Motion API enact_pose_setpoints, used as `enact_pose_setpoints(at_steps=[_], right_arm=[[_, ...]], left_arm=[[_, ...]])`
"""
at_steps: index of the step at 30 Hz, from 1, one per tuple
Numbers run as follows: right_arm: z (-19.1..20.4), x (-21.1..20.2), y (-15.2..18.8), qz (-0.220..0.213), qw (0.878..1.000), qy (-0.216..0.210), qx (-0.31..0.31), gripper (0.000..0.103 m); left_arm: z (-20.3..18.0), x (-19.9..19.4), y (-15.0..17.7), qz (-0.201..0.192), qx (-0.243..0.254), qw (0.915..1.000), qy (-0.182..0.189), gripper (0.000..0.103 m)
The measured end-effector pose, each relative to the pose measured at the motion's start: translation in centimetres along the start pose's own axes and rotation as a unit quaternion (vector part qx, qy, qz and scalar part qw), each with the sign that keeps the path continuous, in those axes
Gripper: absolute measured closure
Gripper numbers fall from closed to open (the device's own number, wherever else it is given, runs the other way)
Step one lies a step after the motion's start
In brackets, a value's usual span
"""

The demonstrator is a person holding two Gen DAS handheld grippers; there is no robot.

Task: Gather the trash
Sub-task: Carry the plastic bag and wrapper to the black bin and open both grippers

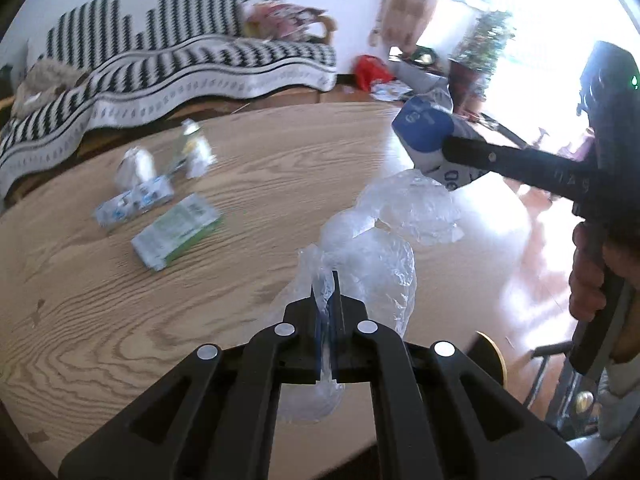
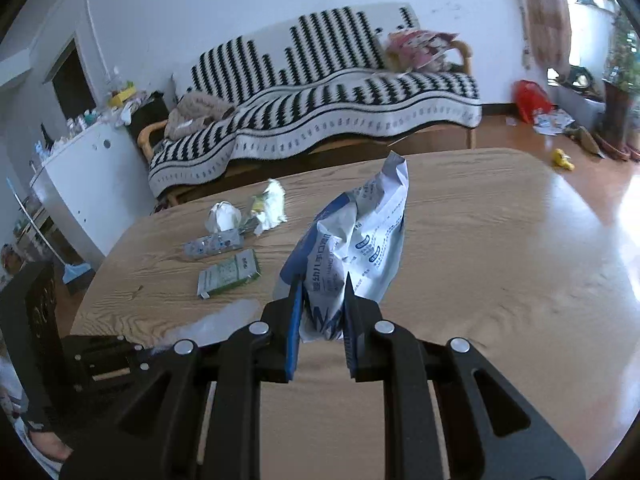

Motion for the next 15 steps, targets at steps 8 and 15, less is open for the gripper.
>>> enact_pose_setpoints(at_steps=[8,15], right_arm=[[-6.0,-11.9,4.4,-0.015,0.997,0.076,0.013,0.085],[-10.4,-18.9,9.7,0.000,0.991,0.127,0.038,0.085]], left_arm=[[-11.7,-2.3,1.8,0.008,0.061,0.9950,0.078,0.101],[-19.9,-2.3,5.6,0.047,0.102,0.9848,0.132,0.101]])
Point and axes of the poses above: each gripper's, at about its wrist camera, not at the fingertips, and x roughly the way its jaws point, z to its left, y to its underside, the point moved 5 cm from there along x, roughly the way its jaws point, and after that the axes turned 9 degrees about -z, right-handed, at the moved point
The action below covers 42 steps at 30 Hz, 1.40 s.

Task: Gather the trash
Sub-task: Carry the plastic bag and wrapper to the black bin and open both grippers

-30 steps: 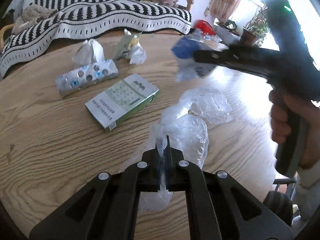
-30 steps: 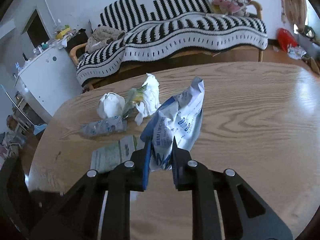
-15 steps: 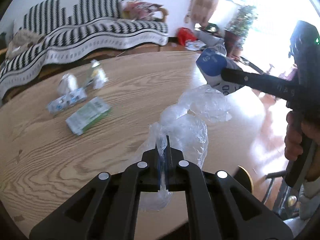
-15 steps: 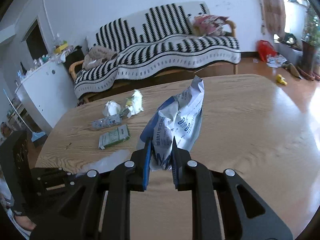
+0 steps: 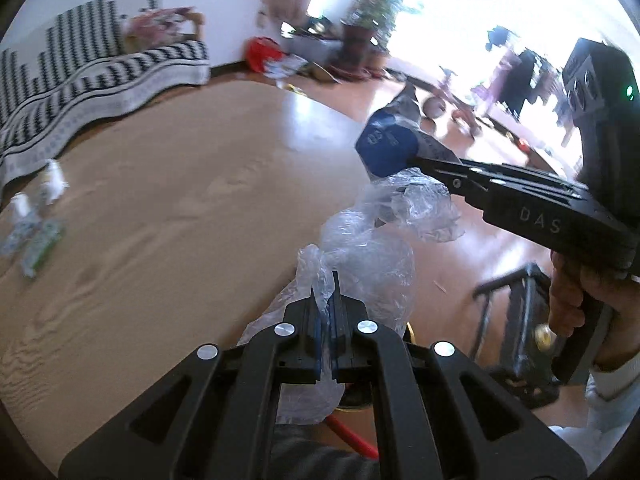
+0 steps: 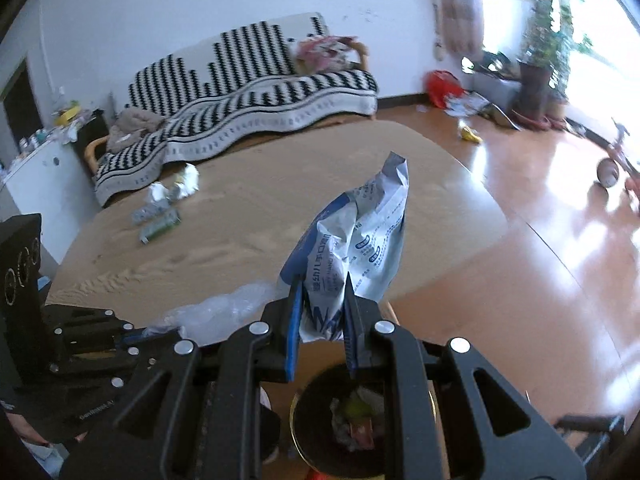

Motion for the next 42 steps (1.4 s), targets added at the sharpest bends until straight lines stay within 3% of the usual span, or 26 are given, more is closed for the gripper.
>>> enact_pose_setpoints(at_steps=[5,10,36,37,38,39,40,42], right_arm=[[-2.6,-0.6,6.0,0.060,0.998,0.010,0.019,0.085],[-4.0,-0.9,8.9,0.081,0.995,0.006,0.052,0.085],[-4.6,2.2,9.6,0.124,0.990,0.011,0.070,0.085],[-4.7,2.2,9.7,0.126,0.989,0.008,0.078,0.083],[-4.9,2.3,9.6,0.128,0.988,0.006,0.087,0.078],[-5.3,2.3,9.4,0.122,0.988,0.012,0.095,0.046],[-5.8,2.1,9.2,0.113,0.988,0.017,0.101,0.007],[-6.8,1.9,8.7,0.099,0.988,0.028,0.117,0.007]], left_arm=[[-3.4,2.2,3.5,0.055,0.025,0.9978,0.027,0.101],[-3.8,3.6,5.1,0.084,0.033,0.9954,0.030,0.101],[-3.9,6.0,7.0,0.116,0.039,0.9919,0.034,0.100],[-3.9,6.1,7.0,0.113,0.041,0.9924,0.028,0.096],[-3.8,6.1,7.1,0.114,0.041,0.9924,0.024,0.073],[-3.8,6.2,7.1,0.113,0.039,0.9926,0.020,0.047],[-3.7,6.1,6.9,0.105,0.036,0.9937,0.011,0.004],[-3.7,5.4,6.2,0.076,0.036,0.9964,0.009,0.006]])
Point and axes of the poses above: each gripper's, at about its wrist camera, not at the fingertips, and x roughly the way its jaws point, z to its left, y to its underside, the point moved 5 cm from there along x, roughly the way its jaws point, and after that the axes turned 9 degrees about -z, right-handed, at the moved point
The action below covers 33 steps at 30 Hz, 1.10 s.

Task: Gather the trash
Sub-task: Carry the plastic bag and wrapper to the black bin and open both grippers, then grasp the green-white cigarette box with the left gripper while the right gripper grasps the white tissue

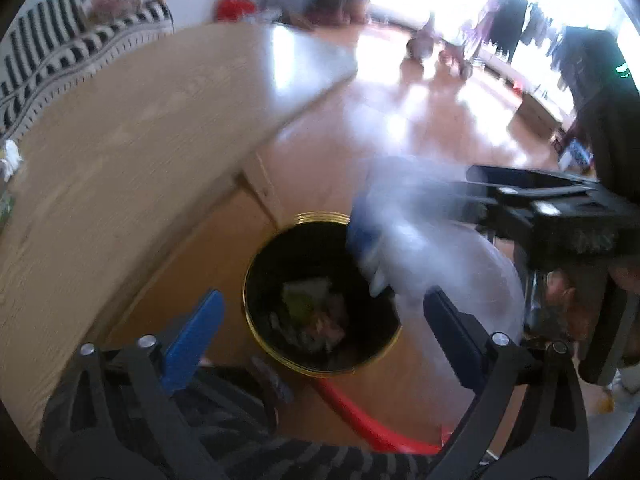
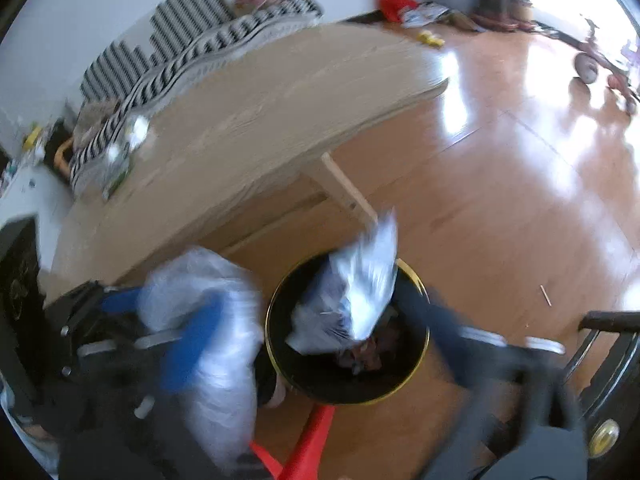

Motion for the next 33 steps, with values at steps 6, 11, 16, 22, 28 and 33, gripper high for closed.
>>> enact_pose_setpoints(at_steps=[6,11,16,22,28,33], right_arm=[[-1.7,-0.3,-1.2,-0.033,0.999,0.032,0.023,0.007],[-0.8,0.5,-1.9,-0.047,0.998,0.040,0.017,0.007],[2.8,2.6,-4.3,-0.063,0.997,0.028,-0.019,0.007],[10.3,6.3,-8.3,-0.078,0.994,-0.019,-0.072,0.007],[19.1,11.0,-11.4,-0.077,0.988,-0.073,-0.111,0.007],[24.3,14.6,-12.4,-0.062,0.984,-0.104,-0.128,0.007]], left_arm=[[1.5,-1.0,-1.5,-0.022,-0.005,0.9991,-0.037,0.006],[5.6,-3.4,-3.1,-0.050,-0.050,0.9952,-0.068,0.006],[11.9,-6.8,-3.1,-0.082,-0.092,0.9847,-0.124,0.006],[23.8,-10.6,0.7,-0.083,-0.195,0.9542,-0.211,0.006],[32.8,-11.8,2.4,-0.056,-0.222,0.9377,-0.261,0.006],[37.8,-9.4,0.5,-0.017,-0.162,0.9587,-0.233,0.006]])
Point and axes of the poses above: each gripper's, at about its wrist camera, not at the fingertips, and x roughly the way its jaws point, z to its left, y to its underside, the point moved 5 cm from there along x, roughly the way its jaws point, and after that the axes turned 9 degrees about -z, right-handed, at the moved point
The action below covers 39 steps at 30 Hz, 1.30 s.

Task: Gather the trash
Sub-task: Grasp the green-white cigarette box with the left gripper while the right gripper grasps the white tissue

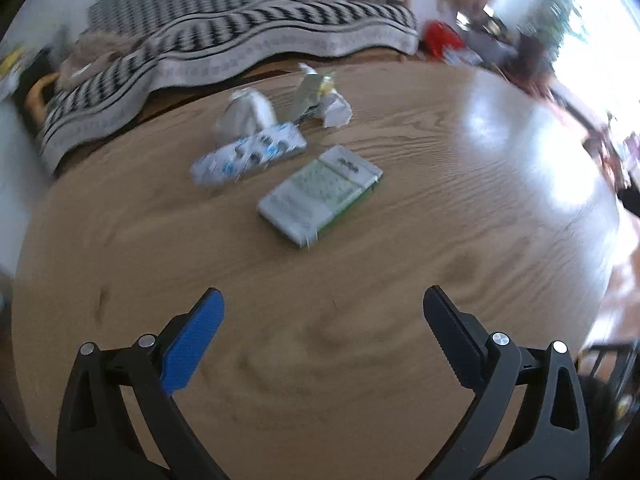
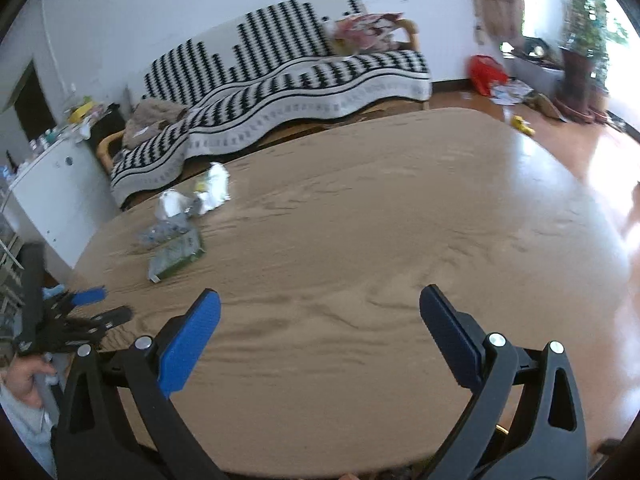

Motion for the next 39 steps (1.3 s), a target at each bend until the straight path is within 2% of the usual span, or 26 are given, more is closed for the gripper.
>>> enact_pose_setpoints(at_steps=[4,8,10,14,16,18,19,22,25,32,39], right_arm=[[1.3,3.4,-0.7,0.025,1.000,-0.006,-0.017,0.007],[2.2,6.5,-2.7,0.025,0.999,-0.001,-0.032,0.007],[2.3,7.6,-3.8,0.017,0.999,-0.002,-0.029,0.007],[2.7,9.6,-4.9,0.010,1.000,-0.007,-0.029,0.007],[3.0,10.8,-5.4,0.012,0.999,-0.008,-0.035,0.007],[3.5,12.4,-6.2,0.015,0.999,-0.012,-0.034,0.007],[3.8,13.1,-6.6,0.015,0.999,-0.015,-0.035,0.007],[5.9,15.6,-7.3,0.030,0.998,-0.034,-0.051,0.007],[8.6,17.8,-7.2,0.047,0.994,-0.067,-0.066,0.007],[11.7,19.6,-5.4,0.064,0.991,-0.083,-0.084,0.007],[12.2,21.7,-4.0,0.084,0.989,-0.071,-0.094,0.007]], left_arm=[[1.1,4.0,-1.8,0.028,0.059,0.9974,0.031,0.006],[0.5,6.4,-2.7,0.025,0.105,0.9938,0.026,0.006],[0.2,7.4,-3.3,0.019,0.110,0.9935,0.022,0.006],[0.2,8.8,-4.1,0.012,0.086,0.9952,0.046,0.007],[-0.2,9.3,-4.2,0.011,0.089,0.9943,0.057,0.013],[-0.2,9.5,-4.1,0.005,0.079,0.9945,0.068,0.014],[-0.2,9.4,-4.1,0.000,0.075,0.9949,0.067,0.016],[0.1,9.1,-4.2,-0.015,0.069,0.9957,0.060,0.032],[0.5,8.9,-4.1,-0.022,0.056,0.9966,0.056,0.037],[2.6,7.5,-2.7,-0.020,0.034,0.9990,0.020,0.041],[9.2,5.3,-0.1,-0.019,-0.047,0.9977,-0.044,0.042]])
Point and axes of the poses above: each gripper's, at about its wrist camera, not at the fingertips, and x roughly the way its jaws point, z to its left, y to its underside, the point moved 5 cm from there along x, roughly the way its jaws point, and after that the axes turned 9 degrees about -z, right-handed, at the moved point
